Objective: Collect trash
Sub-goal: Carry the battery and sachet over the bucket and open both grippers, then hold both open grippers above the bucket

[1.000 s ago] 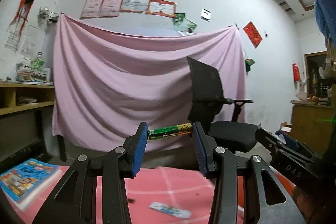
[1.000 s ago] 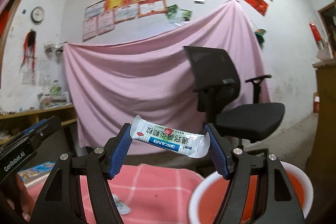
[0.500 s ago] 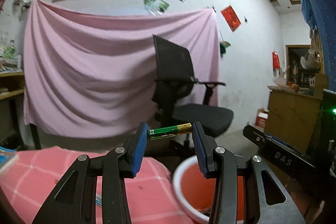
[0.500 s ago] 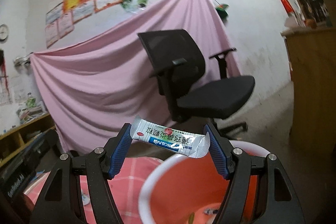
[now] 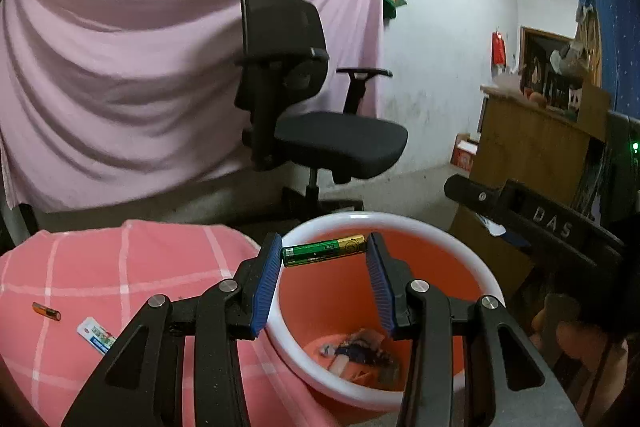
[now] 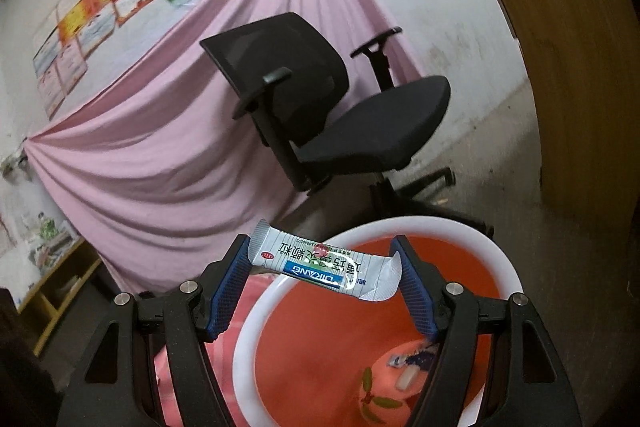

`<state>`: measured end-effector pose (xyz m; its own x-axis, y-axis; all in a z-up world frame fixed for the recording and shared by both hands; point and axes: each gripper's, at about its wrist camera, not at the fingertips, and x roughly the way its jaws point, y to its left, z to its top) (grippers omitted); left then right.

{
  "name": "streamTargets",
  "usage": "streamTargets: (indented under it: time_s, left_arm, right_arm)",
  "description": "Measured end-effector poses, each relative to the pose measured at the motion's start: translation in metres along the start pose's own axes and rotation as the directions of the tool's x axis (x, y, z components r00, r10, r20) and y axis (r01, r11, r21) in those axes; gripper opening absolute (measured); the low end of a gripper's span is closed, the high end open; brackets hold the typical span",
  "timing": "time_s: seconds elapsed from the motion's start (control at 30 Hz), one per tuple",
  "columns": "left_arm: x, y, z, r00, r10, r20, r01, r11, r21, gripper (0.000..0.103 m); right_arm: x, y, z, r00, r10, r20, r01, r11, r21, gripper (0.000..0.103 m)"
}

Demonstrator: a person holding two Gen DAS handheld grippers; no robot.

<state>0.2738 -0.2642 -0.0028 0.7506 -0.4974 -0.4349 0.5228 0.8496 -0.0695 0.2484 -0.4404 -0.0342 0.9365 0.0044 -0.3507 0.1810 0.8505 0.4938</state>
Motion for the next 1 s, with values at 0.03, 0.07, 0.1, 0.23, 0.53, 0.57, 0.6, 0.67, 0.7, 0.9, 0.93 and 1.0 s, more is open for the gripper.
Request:
streamTargets:
  time_s: [0.03, 0.07, 0.1, 0.23, 0.53, 0.57, 0.6, 0.67, 0.7, 0.9, 0.93, 1.0]
  left_arm:
    - [-0.001, 0.000, -0.001, 1.000, -0.002, -0.004, 0.002, 1.000, -0.003, 0.038]
    - [-0.001, 0.001, -0.002, 1.000, -0.005, -0.008, 0.005, 1.000, -0.007, 0.038]
    - [0.001, 0.002, -0.002, 1.000, -0.009, -0.019, 0.009, 1.000, -0.013, 0.038]
    - [0.002, 0.003, -0.004, 0.999, -0.013, -0.042, 0.012, 0.999, -0.031, 0.051]
    - [-0.001, 0.013, -0.003, 0.999, -0.010, -0.040, 0.006, 0.996, -0.089, 0.054]
    - [-0.001, 0.015, -0.003, 0.999, -0.009, -0.039, 0.005, 0.995, -0.098, 0.054]
    - [-0.002, 0.017, -0.003, 0.999, -0.008, -0.039, 0.004, 0.994, -0.107, 0.054]
    - [-0.002, 0.019, -0.002, 0.999, -0.005, -0.040, 0.000, 0.992, -0.124, 0.054]
    - [-0.002, 0.021, -0.002, 0.999, -0.004, -0.042, -0.002, 0.991, -0.131, 0.055]
    - [-0.007, 0.029, 0.002, 0.999, 0.015, -0.032, -0.020, 0.987, -0.159, 0.055]
    - [-0.009, 0.031, 0.002, 0.999, 0.020, -0.027, -0.024, 0.986, -0.165, 0.055]
    - [-0.013, 0.036, 0.004, 0.999, 0.033, -0.022, -0.036, 0.984, -0.176, 0.055]
  right_arm:
    - [0.001, -0.002, 0.000, 1.000, -0.003, -0.010, 0.003, 1.000, 0.010, 0.071]
    - [0.001, -0.004, 0.000, 1.000, -0.005, -0.017, 0.005, 1.000, 0.016, 0.071]
    - [0.003, -0.006, -0.001, 1.000, -0.006, -0.028, 0.007, 1.000, 0.024, 0.071]
    - [0.008, -0.009, -0.003, 0.998, -0.012, -0.067, 0.015, 0.999, 0.036, 0.071]
    - [0.009, -0.013, -0.004, 0.996, -0.019, -0.086, 0.024, 0.998, 0.049, 0.077]
    - [0.010, -0.014, -0.004, 0.996, -0.018, -0.087, 0.022, 0.998, 0.052, 0.077]
    - [0.011, -0.014, -0.004, 0.996, -0.016, -0.088, 0.021, 0.998, 0.053, 0.077]
    - [0.011, -0.015, -0.004, 0.996, -0.012, -0.091, 0.017, 0.998, 0.057, 0.080]
    - [0.011, -0.014, -0.004, 0.996, -0.012, -0.092, 0.017, 0.998, 0.057, 0.080]
    - [0.011, -0.012, -0.005, 0.996, -0.012, -0.089, 0.017, 0.999, 0.048, 0.080]
    - [0.011, -0.011, -0.005, 0.996, -0.012, -0.088, 0.016, 0.999, 0.045, 0.080]
    - [0.010, -0.008, -0.005, 0.997, -0.011, -0.081, 0.015, 0.999, 0.040, 0.080]
